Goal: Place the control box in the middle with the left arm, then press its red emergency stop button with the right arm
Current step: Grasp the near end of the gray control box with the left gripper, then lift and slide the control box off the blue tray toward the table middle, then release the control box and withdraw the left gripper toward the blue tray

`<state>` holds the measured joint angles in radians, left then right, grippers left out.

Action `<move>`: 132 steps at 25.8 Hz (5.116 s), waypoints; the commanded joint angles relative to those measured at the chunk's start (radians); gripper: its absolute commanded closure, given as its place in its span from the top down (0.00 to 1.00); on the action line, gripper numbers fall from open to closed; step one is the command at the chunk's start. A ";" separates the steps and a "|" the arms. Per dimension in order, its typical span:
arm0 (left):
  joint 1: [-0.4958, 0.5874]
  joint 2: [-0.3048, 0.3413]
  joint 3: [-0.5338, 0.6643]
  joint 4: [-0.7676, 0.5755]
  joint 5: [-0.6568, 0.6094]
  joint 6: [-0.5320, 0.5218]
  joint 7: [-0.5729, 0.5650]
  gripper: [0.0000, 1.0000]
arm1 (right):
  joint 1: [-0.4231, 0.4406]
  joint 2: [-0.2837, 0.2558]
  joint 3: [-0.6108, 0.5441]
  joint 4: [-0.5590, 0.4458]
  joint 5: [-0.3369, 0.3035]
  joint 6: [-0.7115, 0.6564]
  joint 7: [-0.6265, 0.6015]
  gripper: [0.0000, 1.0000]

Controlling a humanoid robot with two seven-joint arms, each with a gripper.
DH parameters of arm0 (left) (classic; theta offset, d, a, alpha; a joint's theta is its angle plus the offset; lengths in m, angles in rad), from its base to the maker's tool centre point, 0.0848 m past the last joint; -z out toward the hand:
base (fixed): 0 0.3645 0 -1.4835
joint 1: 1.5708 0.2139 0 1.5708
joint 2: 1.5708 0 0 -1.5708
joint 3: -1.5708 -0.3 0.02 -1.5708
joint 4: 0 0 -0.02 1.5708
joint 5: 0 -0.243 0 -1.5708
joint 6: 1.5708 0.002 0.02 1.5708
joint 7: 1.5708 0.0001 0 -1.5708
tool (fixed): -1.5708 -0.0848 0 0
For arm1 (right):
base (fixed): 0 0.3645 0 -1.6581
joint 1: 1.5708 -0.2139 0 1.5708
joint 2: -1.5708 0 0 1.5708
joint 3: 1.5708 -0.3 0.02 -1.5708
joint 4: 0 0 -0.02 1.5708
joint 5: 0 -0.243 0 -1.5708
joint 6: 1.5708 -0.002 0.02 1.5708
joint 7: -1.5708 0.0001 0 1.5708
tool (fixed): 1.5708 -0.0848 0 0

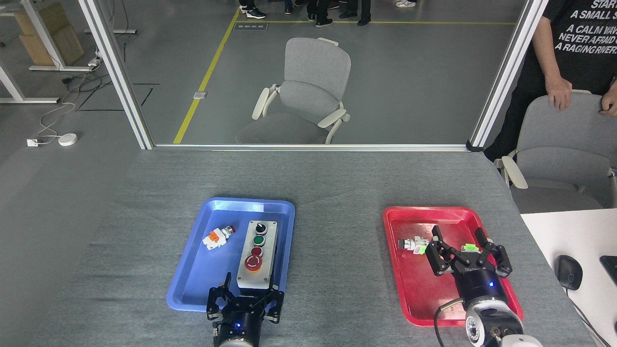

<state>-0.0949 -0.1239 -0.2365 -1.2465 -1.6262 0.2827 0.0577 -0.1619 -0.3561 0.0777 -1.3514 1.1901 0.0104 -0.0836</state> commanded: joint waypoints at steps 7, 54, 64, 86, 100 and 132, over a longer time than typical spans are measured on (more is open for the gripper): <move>-0.055 -0.002 0.002 0.094 0.005 0.000 -0.001 0.99 | 0.013 0.048 -0.130 -0.005 -0.001 -0.066 -0.007 0.98; -0.104 0.009 -0.017 -0.036 0.080 -0.096 0.047 0.00 | 0.079 0.104 -0.177 -0.029 0.094 -0.081 0.013 0.98; -0.112 -0.017 -0.314 -0.042 0.080 0.019 -0.036 0.00 | 0.081 0.101 -0.174 -0.028 0.094 -0.081 0.015 0.98; -0.344 -0.019 -0.529 0.288 0.279 -0.011 -0.095 0.00 | 0.093 0.100 -0.171 -0.032 0.085 -0.087 0.013 0.98; -0.373 -0.019 -0.595 0.298 0.324 -0.053 -0.174 0.46 | 0.110 0.108 -0.139 -0.045 0.091 -0.081 0.007 0.98; -0.120 0.214 -0.080 -0.272 0.336 -0.094 -0.137 0.98 | 0.162 0.158 0.045 -0.091 0.092 -0.139 -0.027 0.00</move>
<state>-0.2296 0.0843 -0.4535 -1.5137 -1.2948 0.2127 -0.0939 -0.0124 -0.2109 0.0840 -1.4383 1.2824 -0.1231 -0.1137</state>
